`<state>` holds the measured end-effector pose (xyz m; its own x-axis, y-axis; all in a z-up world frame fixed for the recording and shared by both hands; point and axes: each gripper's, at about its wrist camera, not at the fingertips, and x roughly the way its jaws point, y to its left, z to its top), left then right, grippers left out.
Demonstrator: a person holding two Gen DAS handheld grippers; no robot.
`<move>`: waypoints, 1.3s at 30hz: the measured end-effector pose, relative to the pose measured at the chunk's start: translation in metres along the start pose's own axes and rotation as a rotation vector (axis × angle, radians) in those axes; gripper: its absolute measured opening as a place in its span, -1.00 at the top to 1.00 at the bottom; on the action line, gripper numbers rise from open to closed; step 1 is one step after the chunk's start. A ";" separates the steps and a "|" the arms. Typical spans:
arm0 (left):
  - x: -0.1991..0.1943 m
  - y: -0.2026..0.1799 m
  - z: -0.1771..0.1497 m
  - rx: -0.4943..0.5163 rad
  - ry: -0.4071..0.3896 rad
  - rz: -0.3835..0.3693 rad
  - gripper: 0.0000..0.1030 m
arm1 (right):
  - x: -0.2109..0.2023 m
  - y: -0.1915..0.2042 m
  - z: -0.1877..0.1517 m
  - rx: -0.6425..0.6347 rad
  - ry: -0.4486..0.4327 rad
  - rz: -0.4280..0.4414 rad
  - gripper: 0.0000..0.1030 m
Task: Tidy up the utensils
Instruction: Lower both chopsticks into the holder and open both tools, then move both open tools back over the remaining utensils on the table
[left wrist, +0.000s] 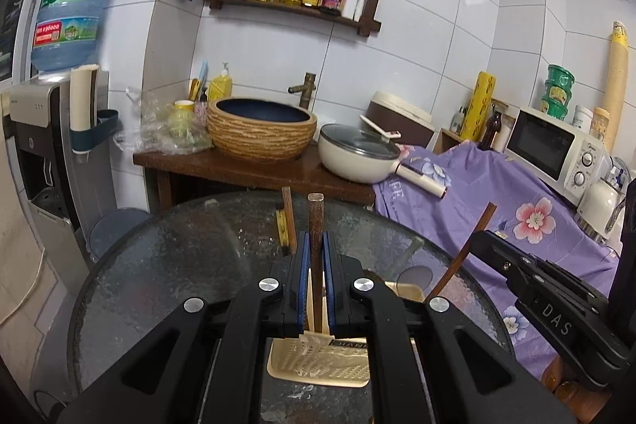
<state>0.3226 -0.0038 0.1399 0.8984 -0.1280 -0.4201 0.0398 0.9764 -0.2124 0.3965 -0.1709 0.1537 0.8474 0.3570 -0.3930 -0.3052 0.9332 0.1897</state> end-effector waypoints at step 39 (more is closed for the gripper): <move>-0.024 0.036 -0.149 0.169 0.291 0.056 -0.55 | 0.004 -0.005 -0.193 -0.115 0.403 -0.038 -0.11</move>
<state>0.2371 0.0084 0.0109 0.7394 -0.0942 -0.6667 0.0877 0.9952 -0.0433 0.3174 -0.1663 -0.0228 0.6279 0.2885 -0.7228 -0.3427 0.9364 0.0760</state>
